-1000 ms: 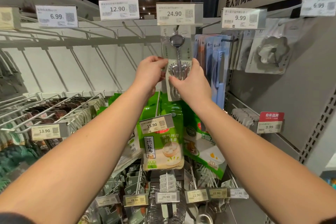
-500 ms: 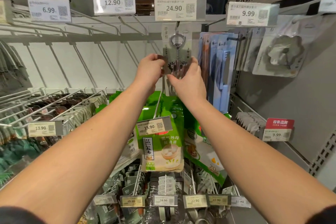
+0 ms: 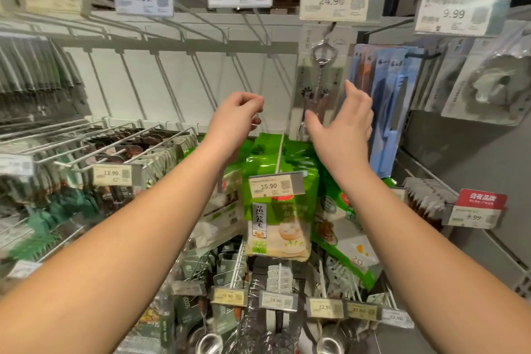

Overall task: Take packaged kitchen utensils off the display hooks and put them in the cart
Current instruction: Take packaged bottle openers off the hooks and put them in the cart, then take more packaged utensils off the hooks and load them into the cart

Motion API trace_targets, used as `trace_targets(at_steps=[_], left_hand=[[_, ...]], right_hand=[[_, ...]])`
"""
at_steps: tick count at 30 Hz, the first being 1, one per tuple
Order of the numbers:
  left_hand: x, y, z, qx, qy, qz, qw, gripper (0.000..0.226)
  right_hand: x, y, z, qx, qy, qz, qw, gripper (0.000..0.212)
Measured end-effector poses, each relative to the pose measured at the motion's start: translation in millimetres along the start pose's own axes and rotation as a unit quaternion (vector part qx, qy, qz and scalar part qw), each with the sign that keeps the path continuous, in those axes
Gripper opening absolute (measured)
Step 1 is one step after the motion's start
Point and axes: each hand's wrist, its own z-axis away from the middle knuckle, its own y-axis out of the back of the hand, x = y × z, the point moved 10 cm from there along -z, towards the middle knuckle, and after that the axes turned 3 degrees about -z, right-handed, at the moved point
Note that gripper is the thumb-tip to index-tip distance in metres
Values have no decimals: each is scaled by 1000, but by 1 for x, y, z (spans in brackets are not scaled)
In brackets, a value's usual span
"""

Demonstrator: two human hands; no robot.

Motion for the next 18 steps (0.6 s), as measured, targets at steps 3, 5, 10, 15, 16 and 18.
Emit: trace_targets(at_steps=[3,5,10,15,16,18], left_hand=[[-9,55,25,37,-13,-41,998,14],[-19,103,46,60,-14,-84,995,13],[-69,247,122,105,41,-270,956,2],[-145,407,236,144,181,-366,901,10],[-158,436,263,153,206,-385,886,14],[-184,487,318,166,257,-410,859,17]], right_hand=[[-42,-24,22,-37,52,-7,998,62],[-76,-62,43,-125,85,-9,988,49],[-158,-192,152,-406,150,41,901,47],[-240,-293,308,-569,226,46,789,48],[-253,-309,339,-590,234,47,772,48],[-276,-339,402,-629,247,45,736,47]])
